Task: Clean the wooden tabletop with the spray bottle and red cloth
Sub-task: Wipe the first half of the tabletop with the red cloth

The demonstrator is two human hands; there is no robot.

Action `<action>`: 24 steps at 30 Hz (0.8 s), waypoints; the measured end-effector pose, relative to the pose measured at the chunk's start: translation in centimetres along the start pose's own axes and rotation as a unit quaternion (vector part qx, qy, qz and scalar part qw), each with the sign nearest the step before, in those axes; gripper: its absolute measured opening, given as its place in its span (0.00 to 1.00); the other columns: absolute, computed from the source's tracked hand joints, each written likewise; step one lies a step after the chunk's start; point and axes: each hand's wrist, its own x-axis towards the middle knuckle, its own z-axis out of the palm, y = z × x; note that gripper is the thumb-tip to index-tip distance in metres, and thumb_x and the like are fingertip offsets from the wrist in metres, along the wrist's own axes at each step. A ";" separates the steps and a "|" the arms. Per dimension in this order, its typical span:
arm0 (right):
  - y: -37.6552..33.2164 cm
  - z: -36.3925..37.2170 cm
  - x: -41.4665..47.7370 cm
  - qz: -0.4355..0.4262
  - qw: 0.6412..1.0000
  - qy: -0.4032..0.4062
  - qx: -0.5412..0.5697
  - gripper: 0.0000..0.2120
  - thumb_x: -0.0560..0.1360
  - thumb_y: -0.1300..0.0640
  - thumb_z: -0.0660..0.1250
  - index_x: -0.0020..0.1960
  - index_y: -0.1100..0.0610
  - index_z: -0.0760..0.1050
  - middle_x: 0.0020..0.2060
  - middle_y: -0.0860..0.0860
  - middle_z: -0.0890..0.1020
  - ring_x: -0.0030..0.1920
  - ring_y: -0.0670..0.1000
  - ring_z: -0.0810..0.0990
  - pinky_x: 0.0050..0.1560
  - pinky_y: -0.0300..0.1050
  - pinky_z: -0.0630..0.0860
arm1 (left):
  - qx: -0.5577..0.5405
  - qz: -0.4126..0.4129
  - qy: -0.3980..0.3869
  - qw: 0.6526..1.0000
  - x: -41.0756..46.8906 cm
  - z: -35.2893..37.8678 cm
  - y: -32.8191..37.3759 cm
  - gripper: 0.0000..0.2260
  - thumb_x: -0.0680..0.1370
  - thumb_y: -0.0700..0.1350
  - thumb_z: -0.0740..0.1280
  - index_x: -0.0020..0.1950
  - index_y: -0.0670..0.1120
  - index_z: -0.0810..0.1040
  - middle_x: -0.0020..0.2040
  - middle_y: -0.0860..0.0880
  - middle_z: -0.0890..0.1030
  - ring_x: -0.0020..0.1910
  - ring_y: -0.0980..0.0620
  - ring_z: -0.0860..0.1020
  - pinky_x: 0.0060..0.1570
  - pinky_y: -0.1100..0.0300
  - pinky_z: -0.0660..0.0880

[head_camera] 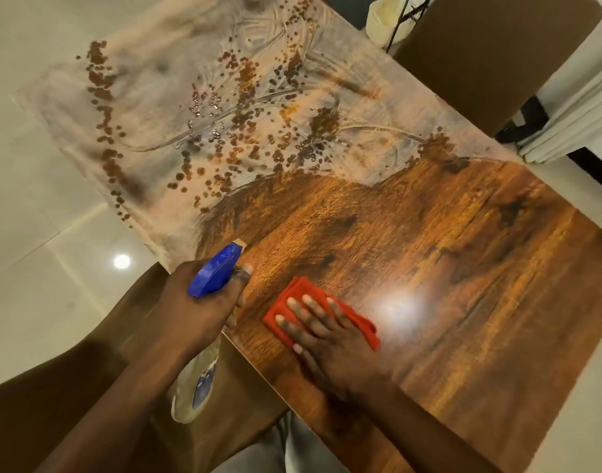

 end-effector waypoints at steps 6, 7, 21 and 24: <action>13.2 -2.3 -6.2 0.270 0.961 0.049 0.032 0.30 0.88 0.42 0.44 0.89 0.43 0.43 0.88 0.48 0.47 0.88 0.53 0.44 0.84 0.64 0.53 | -0.010 0.021 -0.031 0.999 1.2 2.3 2.2 0.18 0.81 0.56 0.70 0.40 0.44 0.84 0.27 0.49 0.85 0.24 0.53 0.82 0.39 0.59 0.77; 15.6 -3.1 -6.7 0.307 0.949 0.051 0.039 0.30 0.88 0.41 0.42 0.89 0.43 0.42 0.88 0.49 0.46 0.88 0.54 0.43 0.84 0.64 0.52 | -0.020 0.022 -0.034 0.999 1.5 2.7 2.5 0.18 0.79 0.59 0.70 0.42 0.44 0.84 0.27 0.50 0.85 0.24 0.54 0.82 0.38 0.59 0.78; 23.7 -13.1 17.2 0.347 0.931 0.068 0.096 0.32 0.89 0.42 0.45 0.87 0.46 0.34 0.86 0.53 0.33 0.86 0.58 0.33 0.83 0.64 0.33 | -0.048 0.011 -0.034 0.998 2.5 3.0 7.0 0.19 0.70 0.64 0.69 0.35 0.49 0.86 0.31 0.40 0.86 0.26 0.43 0.83 0.44 0.49 0.83; 16.3 -12.3 20.8 0.214 0.974 0.049 0.053 0.32 0.88 0.42 0.43 0.87 0.47 0.34 0.85 0.55 0.33 0.85 0.60 0.33 0.83 0.65 0.32 | -0.040 0.011 -0.023 0.999 2.4 2.9 7.4 0.19 0.73 0.62 0.70 0.34 0.49 0.87 0.28 0.40 0.85 0.23 0.48 0.81 0.41 0.52 0.80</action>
